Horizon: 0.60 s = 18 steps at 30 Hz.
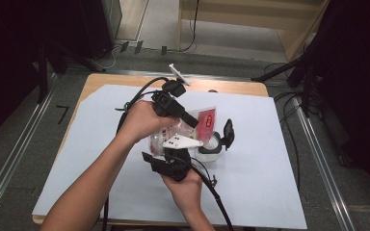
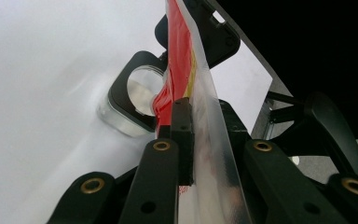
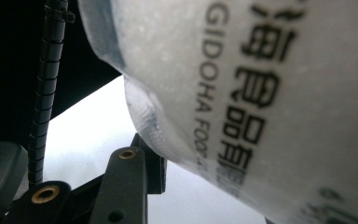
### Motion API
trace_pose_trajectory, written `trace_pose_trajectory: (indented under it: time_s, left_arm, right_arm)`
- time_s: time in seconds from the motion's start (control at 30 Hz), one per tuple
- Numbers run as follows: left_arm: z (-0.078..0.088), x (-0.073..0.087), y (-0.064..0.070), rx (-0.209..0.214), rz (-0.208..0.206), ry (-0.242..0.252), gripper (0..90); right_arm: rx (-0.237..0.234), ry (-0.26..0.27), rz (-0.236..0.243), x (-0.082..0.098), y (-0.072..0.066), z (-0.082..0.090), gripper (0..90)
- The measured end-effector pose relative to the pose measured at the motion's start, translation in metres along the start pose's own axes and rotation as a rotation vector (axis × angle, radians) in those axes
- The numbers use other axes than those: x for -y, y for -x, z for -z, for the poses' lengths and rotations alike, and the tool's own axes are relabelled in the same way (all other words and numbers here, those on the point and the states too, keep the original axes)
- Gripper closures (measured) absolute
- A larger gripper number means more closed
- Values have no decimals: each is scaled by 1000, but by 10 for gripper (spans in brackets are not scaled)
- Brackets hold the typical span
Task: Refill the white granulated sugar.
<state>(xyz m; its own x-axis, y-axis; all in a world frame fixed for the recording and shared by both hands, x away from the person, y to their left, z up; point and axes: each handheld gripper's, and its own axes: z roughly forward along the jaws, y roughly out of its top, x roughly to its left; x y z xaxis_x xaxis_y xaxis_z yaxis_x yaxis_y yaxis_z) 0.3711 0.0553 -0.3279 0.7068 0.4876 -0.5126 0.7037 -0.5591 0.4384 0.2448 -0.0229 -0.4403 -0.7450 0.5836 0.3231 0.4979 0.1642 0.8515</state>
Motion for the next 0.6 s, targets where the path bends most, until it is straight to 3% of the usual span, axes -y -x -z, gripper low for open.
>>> trace_pose_trajectory:
  time_s: [0.6]
  left_arm:
    - [-1, -7, 4, -30, -13, -18, 818]
  right_arm:
    - [7, 4, 1, -3, 0, 3, 633]
